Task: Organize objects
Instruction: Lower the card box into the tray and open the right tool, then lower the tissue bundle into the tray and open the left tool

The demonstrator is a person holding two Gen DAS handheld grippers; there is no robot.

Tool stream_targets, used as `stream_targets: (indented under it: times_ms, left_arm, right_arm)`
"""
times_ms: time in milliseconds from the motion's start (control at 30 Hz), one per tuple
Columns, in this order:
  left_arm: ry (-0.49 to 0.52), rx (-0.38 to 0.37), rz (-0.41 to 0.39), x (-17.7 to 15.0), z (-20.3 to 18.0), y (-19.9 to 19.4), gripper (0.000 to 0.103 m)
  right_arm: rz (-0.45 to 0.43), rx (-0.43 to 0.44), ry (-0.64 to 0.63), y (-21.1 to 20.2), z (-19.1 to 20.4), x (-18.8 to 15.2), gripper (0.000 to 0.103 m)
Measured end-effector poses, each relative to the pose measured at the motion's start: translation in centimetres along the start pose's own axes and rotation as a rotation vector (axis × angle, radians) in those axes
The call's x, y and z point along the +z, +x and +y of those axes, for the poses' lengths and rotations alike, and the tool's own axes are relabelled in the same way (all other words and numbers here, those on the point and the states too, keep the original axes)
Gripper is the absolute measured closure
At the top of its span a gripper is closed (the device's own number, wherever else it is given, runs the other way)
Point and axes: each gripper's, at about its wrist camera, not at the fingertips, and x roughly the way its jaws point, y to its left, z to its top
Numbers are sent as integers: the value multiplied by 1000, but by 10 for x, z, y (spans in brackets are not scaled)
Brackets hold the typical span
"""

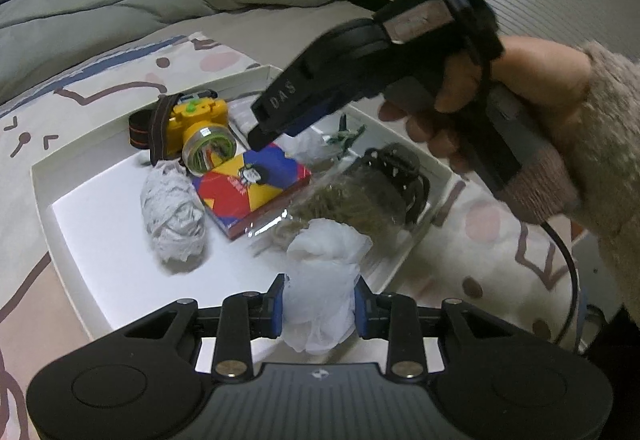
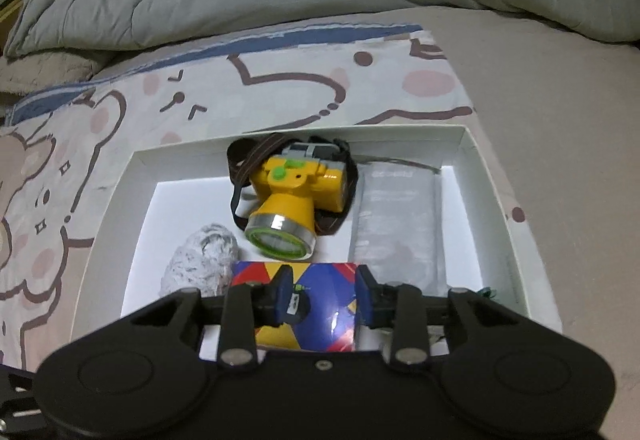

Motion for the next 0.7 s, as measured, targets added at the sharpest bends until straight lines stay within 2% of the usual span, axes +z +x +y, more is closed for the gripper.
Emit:
stream_targets:
  times_ms: [100, 200, 633, 700]
  left_arm:
    - [-19, 9, 9, 3, 1, 5, 53]
    - [-24, 37, 39, 2, 4, 7, 52]
    - [-72, 45, 65, -2, 16, -1, 54]
    - [-85, 46, 104, -3, 18, 1, 66]
  right_arm:
    - [-4, -15, -8, -4, -3, -1, 66]
    - [-6, -19, -4, -7, -8, -2, 65]
    - [-28, -16, 6, -20, -11, -5, 62]
    - [-30, -14, 4, -22, -11, -6, 62]
